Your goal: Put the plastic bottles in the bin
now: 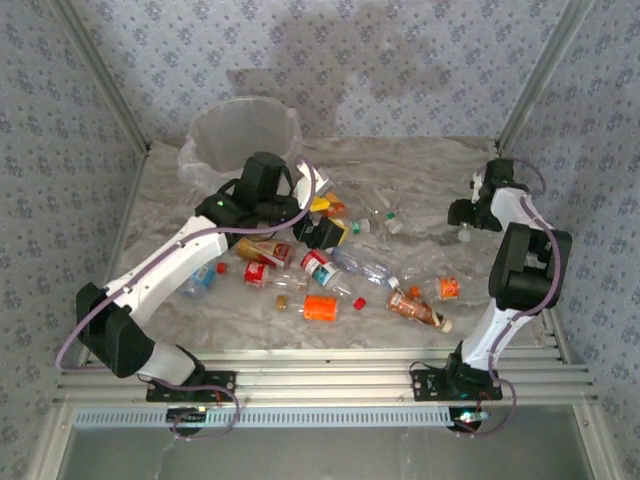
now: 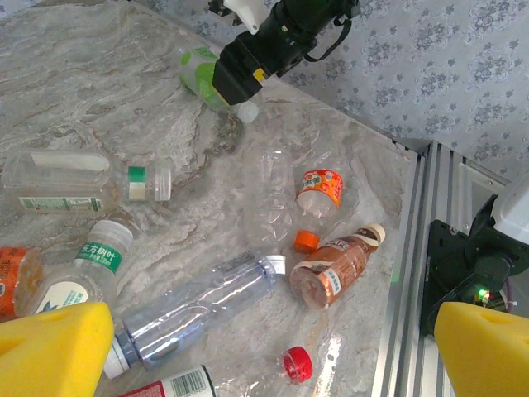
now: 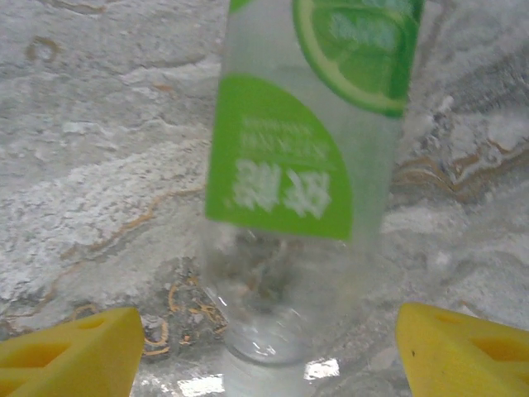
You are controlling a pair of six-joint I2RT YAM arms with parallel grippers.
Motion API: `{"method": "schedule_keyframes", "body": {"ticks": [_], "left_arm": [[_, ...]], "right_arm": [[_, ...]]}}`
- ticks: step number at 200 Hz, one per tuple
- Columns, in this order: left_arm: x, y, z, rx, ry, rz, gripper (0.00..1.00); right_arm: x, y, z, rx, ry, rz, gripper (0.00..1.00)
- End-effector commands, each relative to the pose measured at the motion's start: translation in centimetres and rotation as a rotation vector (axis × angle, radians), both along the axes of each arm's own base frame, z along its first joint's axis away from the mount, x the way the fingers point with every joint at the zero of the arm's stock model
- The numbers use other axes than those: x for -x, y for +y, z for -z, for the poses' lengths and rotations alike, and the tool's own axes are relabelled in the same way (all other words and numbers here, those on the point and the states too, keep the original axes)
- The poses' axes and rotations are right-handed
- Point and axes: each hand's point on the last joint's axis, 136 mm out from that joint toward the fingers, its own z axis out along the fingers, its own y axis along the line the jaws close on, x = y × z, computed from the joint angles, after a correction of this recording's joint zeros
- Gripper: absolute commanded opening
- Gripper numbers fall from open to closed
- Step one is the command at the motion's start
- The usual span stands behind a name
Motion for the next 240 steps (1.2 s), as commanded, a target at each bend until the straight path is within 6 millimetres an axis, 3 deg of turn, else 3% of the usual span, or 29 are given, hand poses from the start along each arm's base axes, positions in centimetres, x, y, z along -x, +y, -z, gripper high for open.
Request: {"method": "schedule_keyframes", "body": {"ticks": [1,54,157,240], "left_arm": [[0.6,0.1,-1.2,0.024,-0.031,0.012,1.00],[0.7,0.1,-1.1,0.023,-0.030,0.012,1.00],[1.0,0.1,-1.0,0.012,-0.038,0.014,1.00],[1.1,0.1,-0.9,0.009,-0.037,0.015,1.00]], "right_arm": [[0.7,-0.5,-1.2,0.049,-0.031,0.053,0.83],[1.9,-0.2,0.3,0.021,0.007,0.127,0.80],[2.7,-0.3,2.9,-0.013,0.079,0.245,0.61],[2.1,0.5,4.1,-0.005,0.077,0.226,0.59]]}}
